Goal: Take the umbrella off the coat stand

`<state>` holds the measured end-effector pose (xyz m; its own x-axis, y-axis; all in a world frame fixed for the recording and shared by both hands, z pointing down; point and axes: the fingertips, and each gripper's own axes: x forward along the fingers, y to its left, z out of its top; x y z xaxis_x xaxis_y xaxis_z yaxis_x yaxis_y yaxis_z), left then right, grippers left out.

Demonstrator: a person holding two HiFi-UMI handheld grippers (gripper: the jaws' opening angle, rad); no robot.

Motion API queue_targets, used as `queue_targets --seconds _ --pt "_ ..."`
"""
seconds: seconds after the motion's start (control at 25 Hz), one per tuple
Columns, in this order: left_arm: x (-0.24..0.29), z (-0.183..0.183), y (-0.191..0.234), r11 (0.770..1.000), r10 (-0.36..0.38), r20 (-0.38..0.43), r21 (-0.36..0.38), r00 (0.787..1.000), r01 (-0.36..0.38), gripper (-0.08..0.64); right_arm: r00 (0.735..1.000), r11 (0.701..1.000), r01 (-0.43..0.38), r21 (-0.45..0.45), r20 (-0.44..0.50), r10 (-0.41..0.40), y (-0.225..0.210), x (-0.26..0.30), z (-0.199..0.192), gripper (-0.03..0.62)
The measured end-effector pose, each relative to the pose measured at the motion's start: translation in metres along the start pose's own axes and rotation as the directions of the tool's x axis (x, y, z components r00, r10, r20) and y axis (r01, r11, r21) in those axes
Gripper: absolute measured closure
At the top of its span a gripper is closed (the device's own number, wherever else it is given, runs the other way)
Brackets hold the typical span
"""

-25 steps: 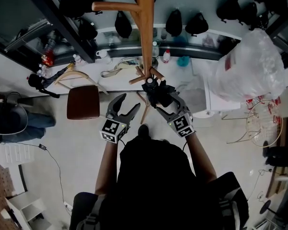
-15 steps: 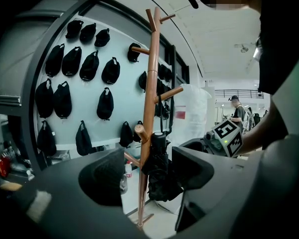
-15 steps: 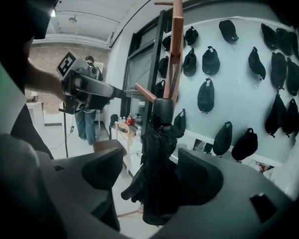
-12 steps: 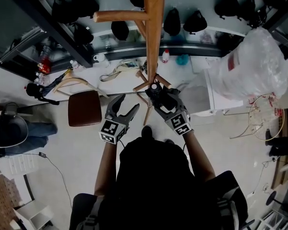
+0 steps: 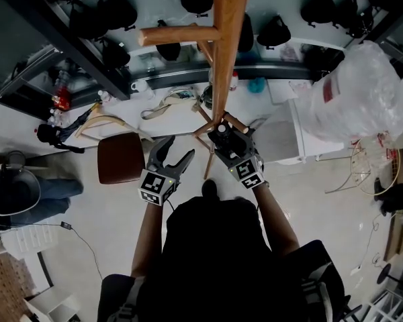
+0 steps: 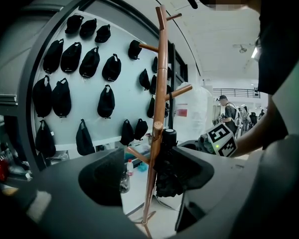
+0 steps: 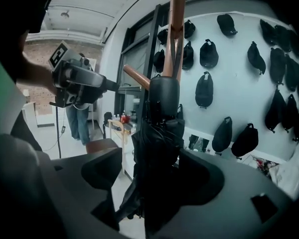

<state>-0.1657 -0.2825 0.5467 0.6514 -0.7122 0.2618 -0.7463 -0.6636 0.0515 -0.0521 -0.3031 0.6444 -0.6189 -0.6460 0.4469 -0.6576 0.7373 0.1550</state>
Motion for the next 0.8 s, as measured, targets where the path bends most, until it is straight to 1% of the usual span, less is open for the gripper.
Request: queue_targets --seconds 0.28,0.48,0.6,0.8 --pt "-0.001 -0.004 0.012 1.000 0.003 -0.013 -0.003 1.000 -0.003 0.264 0.999 0.999 0.043 0.012 -0.001 -0.043 -0.011 0.012 0.002 0.230" --pt "0.003 -0.006 0.016 1.000 -0.001 -0.016 -0.006 1.000 0.001 0.264 0.997 0.997 0.076 0.012 -0.013 -0.075 -0.021 0.013 -0.004 0.229" --pt "0.005 -0.008 0.016 1.000 -0.007 -0.020 -0.010 1.000 0.006 0.264 0.998 0.998 0.067 0.017 -0.023 -0.066 -0.024 0.016 -0.007 0.222" --pt "0.007 -0.009 0.015 1.000 -0.009 -0.026 -0.014 1.000 0.009 0.264 0.998 1.000 0.022 0.010 -0.060 -0.022 -0.019 0.029 -0.015 0.213"
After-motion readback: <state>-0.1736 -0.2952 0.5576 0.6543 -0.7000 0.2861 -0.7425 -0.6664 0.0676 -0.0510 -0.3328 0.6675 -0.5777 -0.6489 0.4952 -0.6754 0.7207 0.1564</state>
